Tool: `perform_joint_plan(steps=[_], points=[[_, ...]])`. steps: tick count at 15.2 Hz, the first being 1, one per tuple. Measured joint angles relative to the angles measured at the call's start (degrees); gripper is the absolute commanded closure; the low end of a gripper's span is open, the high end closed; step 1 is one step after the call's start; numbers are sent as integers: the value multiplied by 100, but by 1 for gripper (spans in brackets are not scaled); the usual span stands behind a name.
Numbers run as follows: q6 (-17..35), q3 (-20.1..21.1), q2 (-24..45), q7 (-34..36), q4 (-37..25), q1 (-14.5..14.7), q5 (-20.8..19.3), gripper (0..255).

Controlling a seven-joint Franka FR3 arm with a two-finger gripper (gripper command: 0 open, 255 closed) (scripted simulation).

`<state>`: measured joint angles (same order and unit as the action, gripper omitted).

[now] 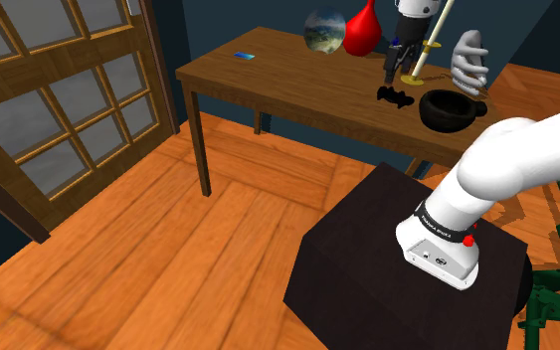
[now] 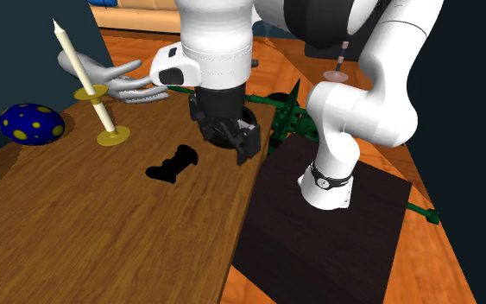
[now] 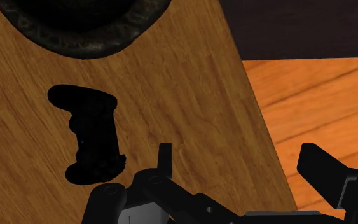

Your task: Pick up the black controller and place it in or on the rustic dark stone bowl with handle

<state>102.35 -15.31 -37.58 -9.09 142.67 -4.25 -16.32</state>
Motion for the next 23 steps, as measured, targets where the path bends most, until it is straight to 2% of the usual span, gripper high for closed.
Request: perform_joint_plan(steps=[5, 11, 19, 23], points=[[815, -581, 549, -503, -32, -170, -349, 0], [1844, -1298, 1447, -1148, -283, -261, -500, 0], [2578, -1609, 1995, -1347, -176, -260, -476, 0], [2674, -1623, 2037, -1336, -123, -258, -479, 0]])
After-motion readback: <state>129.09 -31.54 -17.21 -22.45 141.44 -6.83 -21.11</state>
